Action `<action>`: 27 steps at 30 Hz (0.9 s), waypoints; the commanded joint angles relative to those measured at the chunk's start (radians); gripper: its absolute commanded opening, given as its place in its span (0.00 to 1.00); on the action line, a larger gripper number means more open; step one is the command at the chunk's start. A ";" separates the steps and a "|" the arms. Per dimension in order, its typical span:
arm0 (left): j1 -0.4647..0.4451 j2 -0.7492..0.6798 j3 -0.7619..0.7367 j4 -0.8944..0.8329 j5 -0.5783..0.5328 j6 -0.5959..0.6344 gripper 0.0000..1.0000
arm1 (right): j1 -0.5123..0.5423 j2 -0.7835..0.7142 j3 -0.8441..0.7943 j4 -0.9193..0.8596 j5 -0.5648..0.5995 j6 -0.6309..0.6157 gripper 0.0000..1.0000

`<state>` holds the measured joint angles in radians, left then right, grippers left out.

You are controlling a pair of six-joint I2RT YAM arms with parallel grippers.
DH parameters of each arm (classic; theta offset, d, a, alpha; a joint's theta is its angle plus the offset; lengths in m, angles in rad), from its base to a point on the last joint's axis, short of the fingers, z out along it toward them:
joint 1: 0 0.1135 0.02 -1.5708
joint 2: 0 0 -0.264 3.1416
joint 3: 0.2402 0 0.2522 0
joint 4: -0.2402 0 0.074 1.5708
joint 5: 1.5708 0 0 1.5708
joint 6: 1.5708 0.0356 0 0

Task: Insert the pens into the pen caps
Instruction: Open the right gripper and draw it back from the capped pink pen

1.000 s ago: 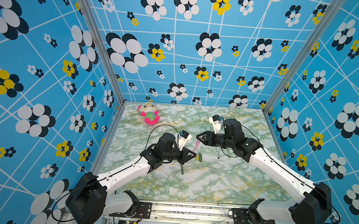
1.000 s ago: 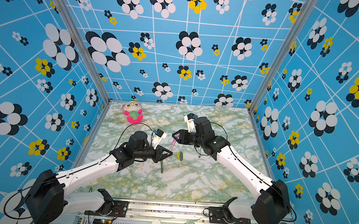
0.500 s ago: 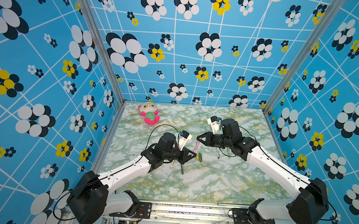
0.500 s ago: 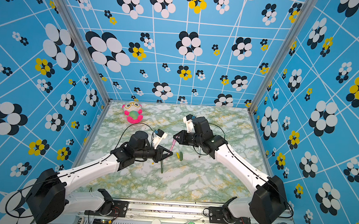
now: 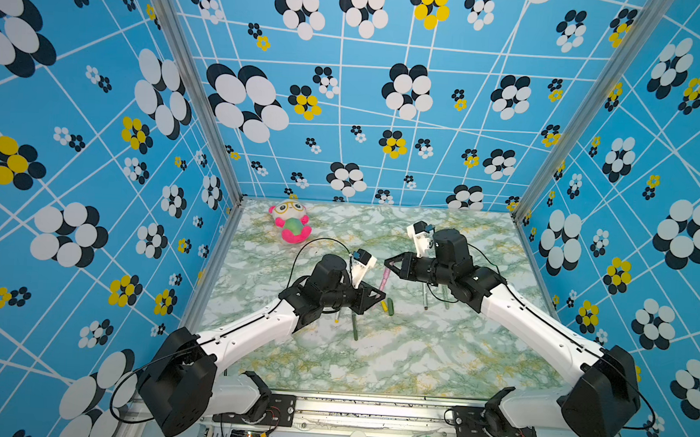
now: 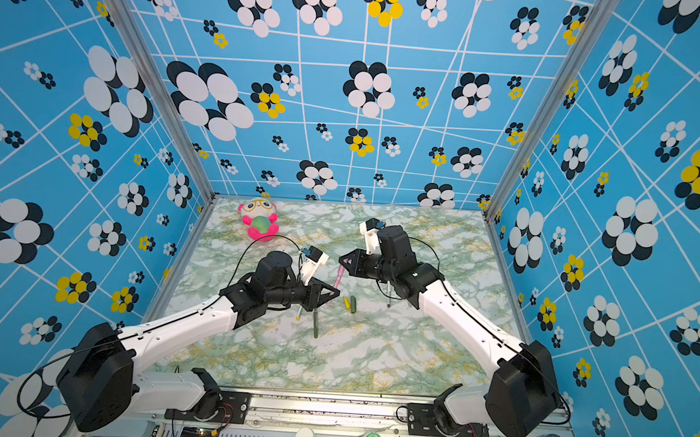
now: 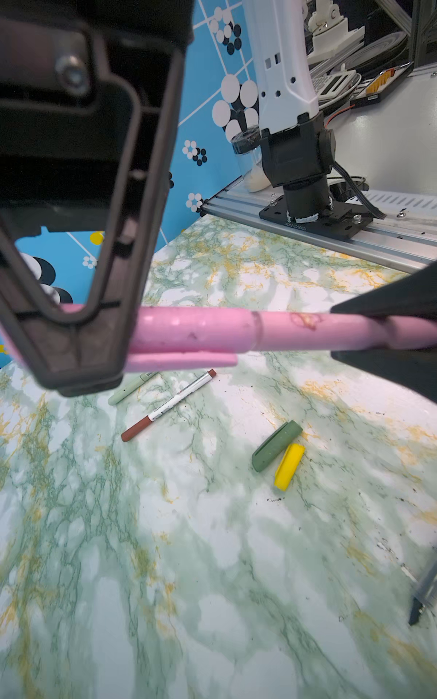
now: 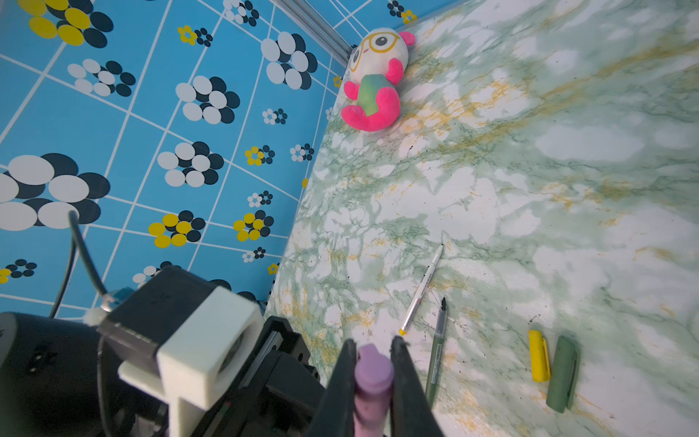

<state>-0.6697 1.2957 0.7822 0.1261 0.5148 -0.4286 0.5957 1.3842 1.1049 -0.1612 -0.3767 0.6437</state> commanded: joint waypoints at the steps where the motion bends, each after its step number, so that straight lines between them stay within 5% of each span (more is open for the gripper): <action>1: 0.002 -0.001 0.096 0.154 -0.038 0.021 0.00 | 0.022 0.030 -0.046 -0.066 -0.035 -0.006 0.12; 27: 0.095 0.083 0.281 0.300 -0.059 0.052 0.00 | 0.128 0.102 -0.174 0.061 -0.024 0.085 0.11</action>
<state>-0.6128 1.3937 0.9096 0.0547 0.4999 -0.3988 0.6228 1.4319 1.0084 0.1436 -0.2272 0.7223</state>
